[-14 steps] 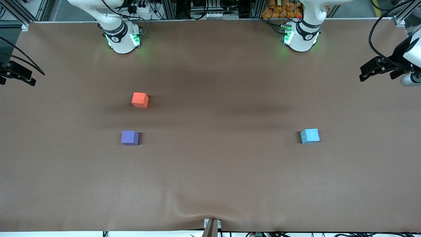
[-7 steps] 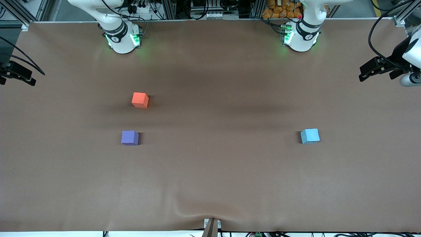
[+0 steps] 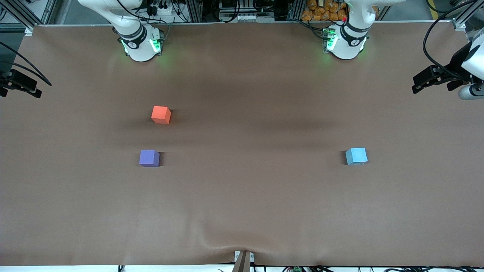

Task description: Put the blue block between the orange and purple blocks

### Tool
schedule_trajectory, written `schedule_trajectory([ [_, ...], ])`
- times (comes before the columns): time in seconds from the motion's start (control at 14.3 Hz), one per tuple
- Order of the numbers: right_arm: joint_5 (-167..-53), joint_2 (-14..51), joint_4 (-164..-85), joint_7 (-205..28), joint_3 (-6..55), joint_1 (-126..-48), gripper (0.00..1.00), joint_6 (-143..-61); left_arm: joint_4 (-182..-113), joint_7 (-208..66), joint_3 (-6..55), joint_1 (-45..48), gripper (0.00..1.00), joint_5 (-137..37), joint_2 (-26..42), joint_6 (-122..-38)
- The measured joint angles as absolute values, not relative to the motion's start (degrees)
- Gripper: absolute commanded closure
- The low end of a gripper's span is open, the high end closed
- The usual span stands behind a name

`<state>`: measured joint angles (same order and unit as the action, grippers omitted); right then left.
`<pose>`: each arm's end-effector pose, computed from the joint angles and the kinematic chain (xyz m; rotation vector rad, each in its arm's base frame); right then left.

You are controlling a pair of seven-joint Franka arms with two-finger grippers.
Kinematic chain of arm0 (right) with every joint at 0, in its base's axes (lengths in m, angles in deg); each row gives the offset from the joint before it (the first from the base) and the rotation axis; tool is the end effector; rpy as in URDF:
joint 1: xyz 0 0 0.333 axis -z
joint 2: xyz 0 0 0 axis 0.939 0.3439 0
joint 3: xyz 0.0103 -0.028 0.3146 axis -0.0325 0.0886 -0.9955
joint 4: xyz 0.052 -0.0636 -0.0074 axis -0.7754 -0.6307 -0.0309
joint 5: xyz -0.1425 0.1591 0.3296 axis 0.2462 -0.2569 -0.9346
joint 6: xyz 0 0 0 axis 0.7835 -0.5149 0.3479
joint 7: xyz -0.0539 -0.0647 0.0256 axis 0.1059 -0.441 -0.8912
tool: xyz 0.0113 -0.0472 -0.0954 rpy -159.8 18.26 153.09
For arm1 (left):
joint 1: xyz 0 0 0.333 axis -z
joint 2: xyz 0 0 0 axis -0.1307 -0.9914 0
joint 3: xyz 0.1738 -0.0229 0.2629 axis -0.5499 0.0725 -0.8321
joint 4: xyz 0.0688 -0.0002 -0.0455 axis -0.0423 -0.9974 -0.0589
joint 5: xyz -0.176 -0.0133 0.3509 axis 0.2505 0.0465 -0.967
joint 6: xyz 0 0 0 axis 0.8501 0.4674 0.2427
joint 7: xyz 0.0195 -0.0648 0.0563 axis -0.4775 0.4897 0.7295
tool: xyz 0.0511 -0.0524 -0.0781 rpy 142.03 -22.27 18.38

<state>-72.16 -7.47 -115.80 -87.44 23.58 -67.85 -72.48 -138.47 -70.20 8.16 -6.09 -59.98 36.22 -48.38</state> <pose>0.5326 -0.0632 0.6387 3.1326 -0.0745 -0.0521 0.5309 -0.0306 0.6366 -3.1142 -0.0958 0.0782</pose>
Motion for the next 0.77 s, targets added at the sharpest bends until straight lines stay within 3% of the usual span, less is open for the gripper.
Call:
schedule_trajectory([
  [0.77,-72.2,-7.5,-115.8,-87.4,23.6,-67.8,0.00,-72.4,-139.3,-70.2,8.2,-6.1,0.00,-60.0,33.4,-48.5],
])
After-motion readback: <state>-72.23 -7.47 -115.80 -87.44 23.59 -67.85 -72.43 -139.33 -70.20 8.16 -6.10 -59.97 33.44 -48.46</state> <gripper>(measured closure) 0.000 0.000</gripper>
